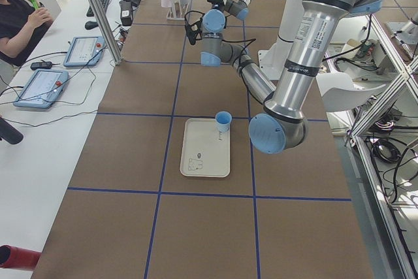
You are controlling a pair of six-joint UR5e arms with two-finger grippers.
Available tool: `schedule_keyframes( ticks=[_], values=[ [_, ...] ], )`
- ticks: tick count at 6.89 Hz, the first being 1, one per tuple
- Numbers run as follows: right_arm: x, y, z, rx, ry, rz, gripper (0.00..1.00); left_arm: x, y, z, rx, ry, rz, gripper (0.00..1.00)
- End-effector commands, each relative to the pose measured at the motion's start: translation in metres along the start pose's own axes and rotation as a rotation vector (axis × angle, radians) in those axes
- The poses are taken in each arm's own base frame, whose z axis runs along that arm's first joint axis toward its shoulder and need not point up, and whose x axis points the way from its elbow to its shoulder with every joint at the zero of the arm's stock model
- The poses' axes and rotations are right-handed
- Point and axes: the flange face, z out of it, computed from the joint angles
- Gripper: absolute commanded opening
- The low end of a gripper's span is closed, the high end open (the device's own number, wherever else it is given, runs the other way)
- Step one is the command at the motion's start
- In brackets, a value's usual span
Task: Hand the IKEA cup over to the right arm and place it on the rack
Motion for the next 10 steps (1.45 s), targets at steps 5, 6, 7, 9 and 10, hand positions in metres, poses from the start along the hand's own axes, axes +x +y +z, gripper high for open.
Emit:
schedule_keyframes(
  ticks=[5, 6, 7, 9, 10],
  values=[
    [-0.011, -0.008, 0.008, 0.032, -0.025, -0.002, 0.98, 0.002, 0.037, 0.089, -0.056, -0.017, -0.005, 0.0],
    [-0.013, -0.01, 0.008, 0.036, -0.028, -0.003, 0.98, 0.0, 0.036, 0.096, -0.049, -0.023, -0.009, 0.0],
    [-0.014, -0.01, 0.008, 0.037, -0.03, -0.002, 0.98, -0.003, 0.039, 0.1, -0.055, -0.028, -0.01, 0.0],
    [-0.014, -0.011, 0.008, 0.039, -0.032, -0.003, 0.9, -0.004, 0.041, 0.103, -0.051, -0.027, -0.008, 0.0],
    [-0.015, -0.012, 0.007, 0.041, -0.033, -0.004, 0.79, -0.004, 0.042, 0.103, -0.052, -0.028, -0.008, 0.0]
  ],
)
